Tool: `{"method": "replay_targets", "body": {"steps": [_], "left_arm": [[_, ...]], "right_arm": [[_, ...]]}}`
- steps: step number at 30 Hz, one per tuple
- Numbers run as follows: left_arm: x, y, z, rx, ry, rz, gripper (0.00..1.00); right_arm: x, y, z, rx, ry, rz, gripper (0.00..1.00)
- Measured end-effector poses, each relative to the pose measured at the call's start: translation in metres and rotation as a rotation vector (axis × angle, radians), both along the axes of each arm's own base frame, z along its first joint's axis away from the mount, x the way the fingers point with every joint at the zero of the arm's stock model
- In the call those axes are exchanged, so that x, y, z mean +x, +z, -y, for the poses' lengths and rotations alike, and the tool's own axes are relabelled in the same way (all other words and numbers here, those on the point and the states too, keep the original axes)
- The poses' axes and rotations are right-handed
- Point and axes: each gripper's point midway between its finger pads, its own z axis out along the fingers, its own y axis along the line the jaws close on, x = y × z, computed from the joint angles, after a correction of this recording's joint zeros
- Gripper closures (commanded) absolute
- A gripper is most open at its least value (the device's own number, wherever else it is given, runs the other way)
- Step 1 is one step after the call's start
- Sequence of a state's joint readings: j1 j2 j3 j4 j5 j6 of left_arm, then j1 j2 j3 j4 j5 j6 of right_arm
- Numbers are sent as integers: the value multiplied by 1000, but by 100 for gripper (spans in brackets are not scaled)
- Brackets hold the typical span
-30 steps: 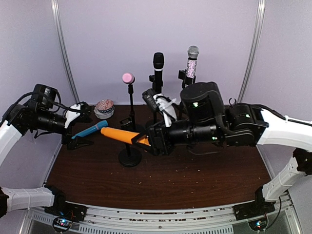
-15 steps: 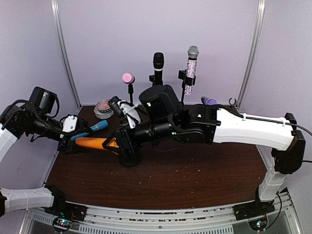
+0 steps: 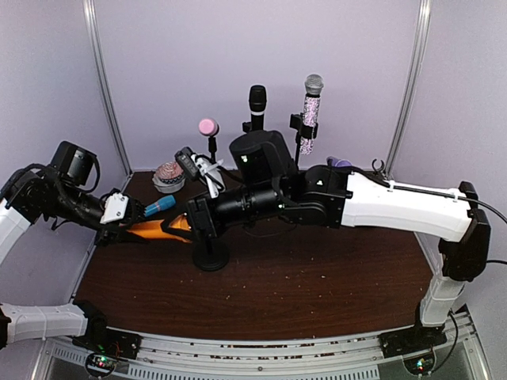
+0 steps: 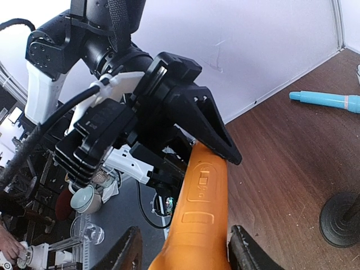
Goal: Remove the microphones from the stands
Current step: Pass from the right arm to the left, then place the microphone at the corner of the board.
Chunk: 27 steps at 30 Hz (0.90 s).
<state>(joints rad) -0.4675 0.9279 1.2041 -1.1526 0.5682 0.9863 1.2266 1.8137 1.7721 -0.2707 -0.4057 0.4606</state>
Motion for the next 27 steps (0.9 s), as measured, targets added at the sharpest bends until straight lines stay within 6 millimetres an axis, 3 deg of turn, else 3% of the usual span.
{"method": "replay_targets", "body": {"steps": [3, 6, 12, 17, 20, 27], "left_arm": [[2, -1, -1, 6, 13, 2, 100], [6, -9, -5, 31, 45, 0, 100], [21, -40, -25, 94, 172, -35, 100], [48, -56, -62, 95, 390, -95, 100], [65, -70, -81, 116, 501, -134, 100], [109, -139, -124, 231, 746, -347, 100]], "right_arm": [[5, 0, 1, -1, -23, 10, 9], [15, 1, 9, -7, -84, 46, 0], [35, 15, 60, 11, -241, 122, 0], [52, 38, 104, 73, -363, 175, 2], [61, 35, 114, 68, -407, 195, 3], [65, 12, 117, 11, -429, 199, 5]]}}
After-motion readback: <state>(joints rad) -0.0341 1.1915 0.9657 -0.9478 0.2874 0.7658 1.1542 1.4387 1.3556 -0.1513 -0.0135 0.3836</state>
